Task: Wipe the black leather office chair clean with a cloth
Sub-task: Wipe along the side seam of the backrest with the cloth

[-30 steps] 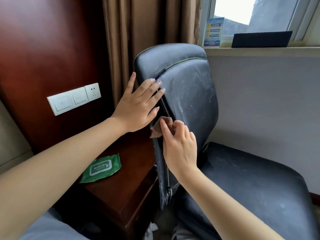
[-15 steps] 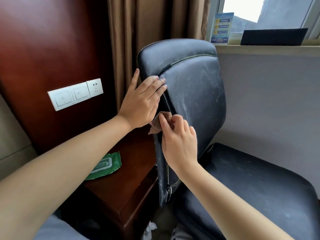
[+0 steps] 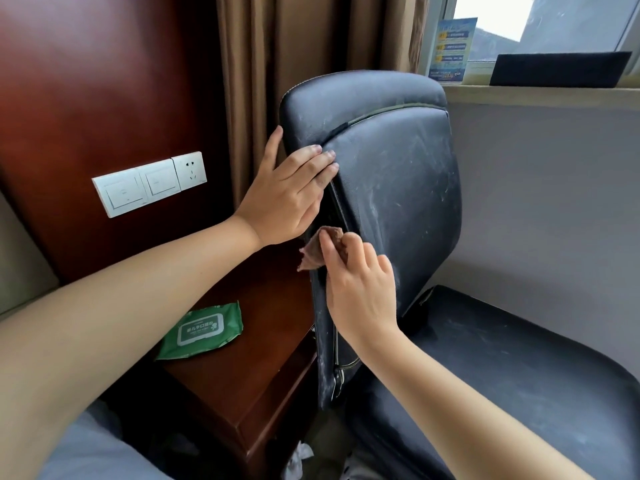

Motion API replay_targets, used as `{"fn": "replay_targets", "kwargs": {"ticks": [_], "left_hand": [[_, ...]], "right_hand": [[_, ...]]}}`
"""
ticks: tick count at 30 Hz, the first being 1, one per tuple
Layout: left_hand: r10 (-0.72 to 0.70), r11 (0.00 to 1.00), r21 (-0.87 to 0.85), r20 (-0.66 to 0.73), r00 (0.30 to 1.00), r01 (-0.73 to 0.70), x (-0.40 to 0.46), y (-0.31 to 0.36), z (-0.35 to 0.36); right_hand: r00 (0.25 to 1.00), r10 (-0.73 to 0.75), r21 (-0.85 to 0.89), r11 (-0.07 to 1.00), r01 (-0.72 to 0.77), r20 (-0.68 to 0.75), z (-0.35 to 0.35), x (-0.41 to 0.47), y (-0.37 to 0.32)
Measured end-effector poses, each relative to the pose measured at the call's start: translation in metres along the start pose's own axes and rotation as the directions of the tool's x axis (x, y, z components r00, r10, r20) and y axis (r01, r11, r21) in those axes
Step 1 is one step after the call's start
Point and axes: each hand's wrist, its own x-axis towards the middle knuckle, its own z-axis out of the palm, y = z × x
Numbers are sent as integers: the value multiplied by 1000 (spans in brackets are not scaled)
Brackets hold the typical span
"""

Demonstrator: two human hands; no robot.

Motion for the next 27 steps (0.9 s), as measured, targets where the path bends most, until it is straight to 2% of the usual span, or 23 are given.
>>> {"fn": "replay_targets", "kwargs": {"ticks": [9,16,19,23,25,27], "left_hand": [[7,999,41,-60,998,-5,0,-1,8],[23,999,44,-78,997,-19,0,-2,8],[40,999,33,-108,993,-37,1,-7,7],[67,997,50,-136,988,-61,4,-12,5],[52,998,54,-134,990,-45,5,-9,6],[36,998,53,-132,991,-29,5,-6,7]], "right_hand": [[993,-14,-45,999,20,121,19,-42,-3],[997,53,8,999,-53,-54,6,14,-10],[998,59,21,998,-59,19,17,-6,-14],[989,-7,-52,999,14,148,23,-52,-6],[988,5,-54,999,3,151,19,-49,-4],[995,32,-41,999,-28,90,12,-33,-6]]}}
